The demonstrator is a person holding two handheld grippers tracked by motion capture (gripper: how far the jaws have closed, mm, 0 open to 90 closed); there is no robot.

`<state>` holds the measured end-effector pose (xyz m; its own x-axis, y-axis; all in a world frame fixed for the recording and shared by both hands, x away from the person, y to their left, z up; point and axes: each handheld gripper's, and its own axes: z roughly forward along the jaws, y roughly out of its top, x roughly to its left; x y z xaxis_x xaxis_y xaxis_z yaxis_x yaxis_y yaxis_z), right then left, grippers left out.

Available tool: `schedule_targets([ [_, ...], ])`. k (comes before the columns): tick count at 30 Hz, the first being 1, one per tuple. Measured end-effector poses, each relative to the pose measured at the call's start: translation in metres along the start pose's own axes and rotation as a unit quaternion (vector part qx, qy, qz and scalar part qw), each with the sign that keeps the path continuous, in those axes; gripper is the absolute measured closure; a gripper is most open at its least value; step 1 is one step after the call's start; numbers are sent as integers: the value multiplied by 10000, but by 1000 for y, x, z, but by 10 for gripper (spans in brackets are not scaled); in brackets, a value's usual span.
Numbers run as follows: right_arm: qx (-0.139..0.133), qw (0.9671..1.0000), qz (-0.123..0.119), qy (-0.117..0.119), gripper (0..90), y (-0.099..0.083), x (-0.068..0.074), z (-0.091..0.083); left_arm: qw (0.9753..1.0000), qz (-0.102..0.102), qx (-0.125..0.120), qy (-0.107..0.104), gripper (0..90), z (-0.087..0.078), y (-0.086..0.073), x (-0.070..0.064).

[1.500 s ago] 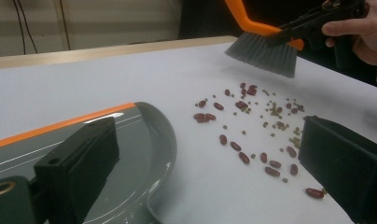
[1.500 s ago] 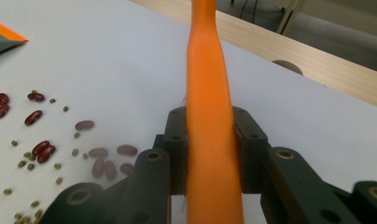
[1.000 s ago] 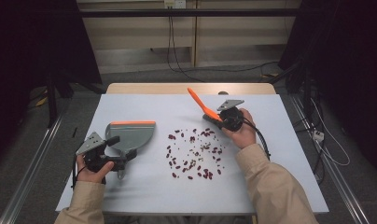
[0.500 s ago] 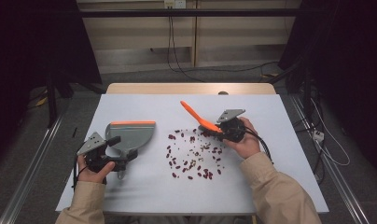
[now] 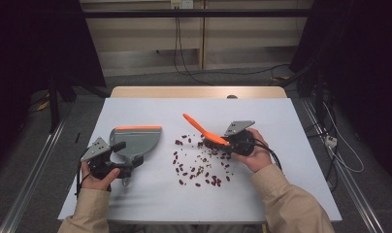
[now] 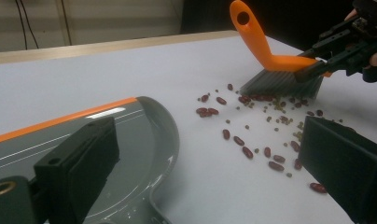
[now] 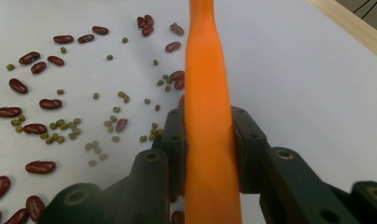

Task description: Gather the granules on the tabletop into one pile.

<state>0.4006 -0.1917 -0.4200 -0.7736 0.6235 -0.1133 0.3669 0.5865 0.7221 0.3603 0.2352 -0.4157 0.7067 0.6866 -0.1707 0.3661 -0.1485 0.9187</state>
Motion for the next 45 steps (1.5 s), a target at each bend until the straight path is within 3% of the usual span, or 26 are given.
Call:
schedule_targets([
  [17, -88, 9998, -86, 150, 715, 0, 17, -6, 10000, 7, -17, -11, 49, 0, 1, -1],
  [21, -227, 9997, 0, 133, 716, 1, 15, -8, 10000, 9, -17, -4, 49, 0, 1, -1],
  [30, -532, 9983, 244, -22, 716, 16, -9, -6, 10000, -1, 0, -2, 49, 1, 1, 0],
  [34, -591, 9975, 392, -59, 716, 23, -23, 7, 10000, 5, 11, 4, 49, 0, 1, 1],
  [41, -561, 9972, 444, -199, 716, 31, -36, 29, 10000, -22, 5, -4, 49, 0, 0, 1],
  [45, -541, 9972, 335, -390, 716, 36, -39, 41, 10000, -33, 14, 13, 49, 1, 0, 1],
])
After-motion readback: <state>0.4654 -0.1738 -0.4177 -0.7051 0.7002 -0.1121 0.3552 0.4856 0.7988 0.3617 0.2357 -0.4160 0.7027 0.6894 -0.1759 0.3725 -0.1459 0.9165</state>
